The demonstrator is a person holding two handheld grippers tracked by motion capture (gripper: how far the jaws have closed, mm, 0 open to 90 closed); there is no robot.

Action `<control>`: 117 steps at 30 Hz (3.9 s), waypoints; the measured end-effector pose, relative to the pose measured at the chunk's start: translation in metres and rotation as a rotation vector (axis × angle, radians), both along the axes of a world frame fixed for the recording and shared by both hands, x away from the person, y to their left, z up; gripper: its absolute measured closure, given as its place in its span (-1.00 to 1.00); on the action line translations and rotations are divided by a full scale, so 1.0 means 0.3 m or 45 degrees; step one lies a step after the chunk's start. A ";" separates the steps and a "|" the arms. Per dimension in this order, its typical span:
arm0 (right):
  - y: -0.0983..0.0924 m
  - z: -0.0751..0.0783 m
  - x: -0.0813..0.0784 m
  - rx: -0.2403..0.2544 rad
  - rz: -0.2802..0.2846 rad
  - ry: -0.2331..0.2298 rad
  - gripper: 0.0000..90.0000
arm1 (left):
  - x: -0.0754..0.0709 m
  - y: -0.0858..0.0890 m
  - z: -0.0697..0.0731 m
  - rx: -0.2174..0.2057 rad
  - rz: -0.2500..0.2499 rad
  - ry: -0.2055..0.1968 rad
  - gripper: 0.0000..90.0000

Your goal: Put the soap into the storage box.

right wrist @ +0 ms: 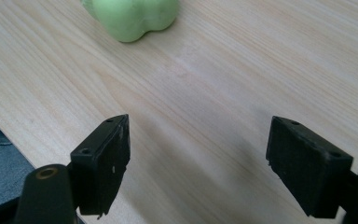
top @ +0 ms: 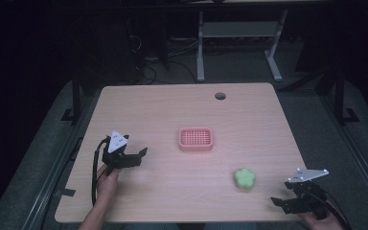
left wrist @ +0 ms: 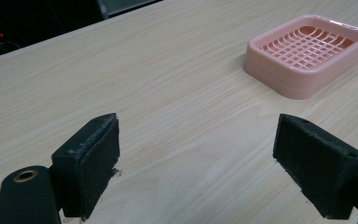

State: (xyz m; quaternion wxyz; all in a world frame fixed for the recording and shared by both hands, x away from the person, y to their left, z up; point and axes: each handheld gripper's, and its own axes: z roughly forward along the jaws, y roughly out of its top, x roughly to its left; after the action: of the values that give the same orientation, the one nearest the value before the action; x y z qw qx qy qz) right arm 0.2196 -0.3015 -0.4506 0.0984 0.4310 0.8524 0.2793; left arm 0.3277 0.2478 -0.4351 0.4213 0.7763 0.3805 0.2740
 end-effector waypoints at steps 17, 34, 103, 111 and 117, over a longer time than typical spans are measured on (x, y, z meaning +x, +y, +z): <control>0.028 0.006 0.004 -0.014 0.037 -0.009 -0.53 | -0.006 0.000 0.001 0.000 0.008 -0.003 -0.68; 0.087 0.032 0.027 -0.066 0.124 -0.007 -0.53 | -0.006 0.010 0.003 -0.001 0.026 -0.005 -0.68; 0.381 0.065 0.243 -0.289 0.299 0.186 -0.67 | -0.004 0.027 0.010 -0.027 0.035 -0.009 -0.68; 0.395 0.048 0.257 -0.338 0.309 0.198 -0.67 | -0.005 0.025 0.010 -0.027 0.031 -0.011 -0.68; 0.399 0.044 0.265 -0.359 0.300 0.207 -0.66 | -0.005 0.027 0.010 -0.028 0.033 -0.013 -0.68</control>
State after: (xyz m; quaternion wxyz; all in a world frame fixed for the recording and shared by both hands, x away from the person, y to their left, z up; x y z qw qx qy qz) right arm 0.2990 -0.1817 -0.4373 0.0552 0.3315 0.9327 0.1311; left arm 0.3263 0.2558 -0.4320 0.4283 0.7652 0.3913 0.2790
